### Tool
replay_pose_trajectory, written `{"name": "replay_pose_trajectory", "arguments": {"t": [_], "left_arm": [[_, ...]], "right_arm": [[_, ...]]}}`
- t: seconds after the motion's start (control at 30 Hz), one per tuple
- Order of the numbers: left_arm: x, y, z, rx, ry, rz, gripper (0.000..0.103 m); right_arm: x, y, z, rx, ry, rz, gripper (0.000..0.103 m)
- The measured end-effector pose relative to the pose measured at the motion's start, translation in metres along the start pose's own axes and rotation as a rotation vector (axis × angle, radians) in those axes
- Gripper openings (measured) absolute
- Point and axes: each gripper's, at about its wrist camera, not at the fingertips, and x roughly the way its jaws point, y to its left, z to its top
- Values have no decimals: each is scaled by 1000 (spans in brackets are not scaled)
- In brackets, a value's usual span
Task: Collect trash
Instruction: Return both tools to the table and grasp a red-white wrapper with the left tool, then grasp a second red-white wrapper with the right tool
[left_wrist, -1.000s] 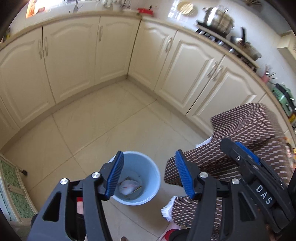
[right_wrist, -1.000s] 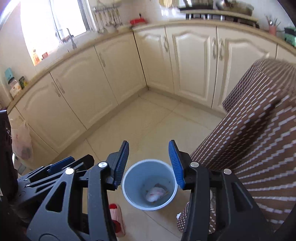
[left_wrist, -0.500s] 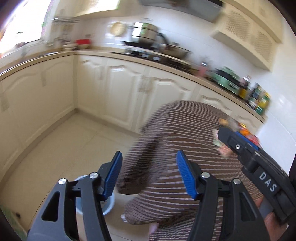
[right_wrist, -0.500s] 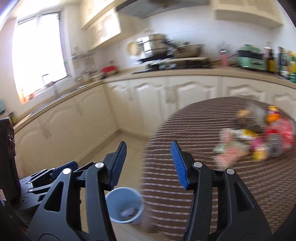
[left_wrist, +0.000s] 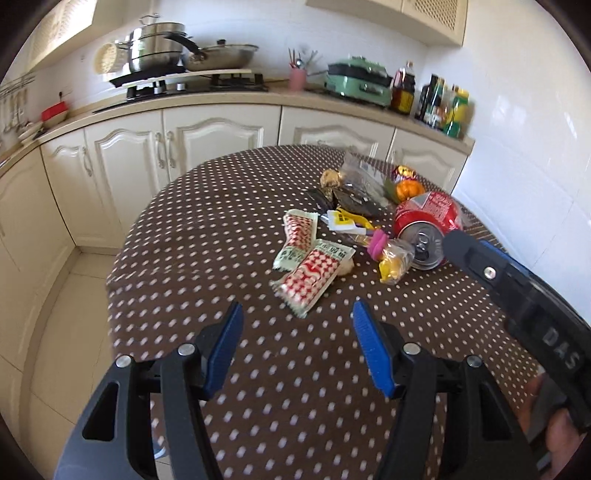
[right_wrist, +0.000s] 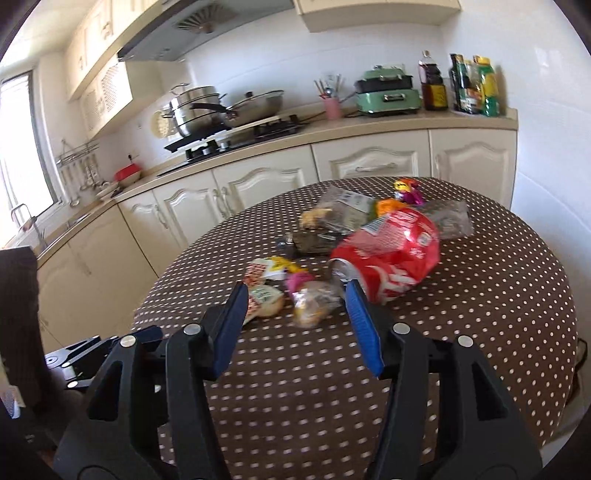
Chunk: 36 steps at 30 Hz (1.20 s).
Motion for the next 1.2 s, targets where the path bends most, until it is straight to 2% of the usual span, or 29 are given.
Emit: {"name": "replay_pose_trajectory", "arguments": {"t": [0.17,0.27,0.33,0.37,0.43,0.5,0.53,0.73,0.97,1.07,1.2], "left_arm": [[32,-7,12,19,69,-15,61],[53,-8,18,16,129,15,61],[57,-9,19,24,128,35,59],[58,-11,20,29,127,46,48],[59,-11,20,36,118,56,40],[54,-7,19,27,108,31,24],[53,-5,18,19,104,14,22],[29,16,8,-43,48,-30,20],[-11,78,8,-200,-58,68,20],[-21,101,7,-251,-85,100,20],[-27,128,4,-295,-98,113,20]], "right_arm": [[13,-9,3,49,44,37,56],[18,-11,6,49,54,34,58],[22,-10,7,48,64,34,58],[24,-9,7,47,70,32,58],[28,-7,8,46,81,35,58],[30,-5,7,43,85,33,58],[31,-4,7,40,87,31,58],[34,16,9,-10,86,25,58],[60,65,12,-113,134,60,58],[89,88,13,-149,198,83,58],[122,98,15,-161,265,22,58]]}}
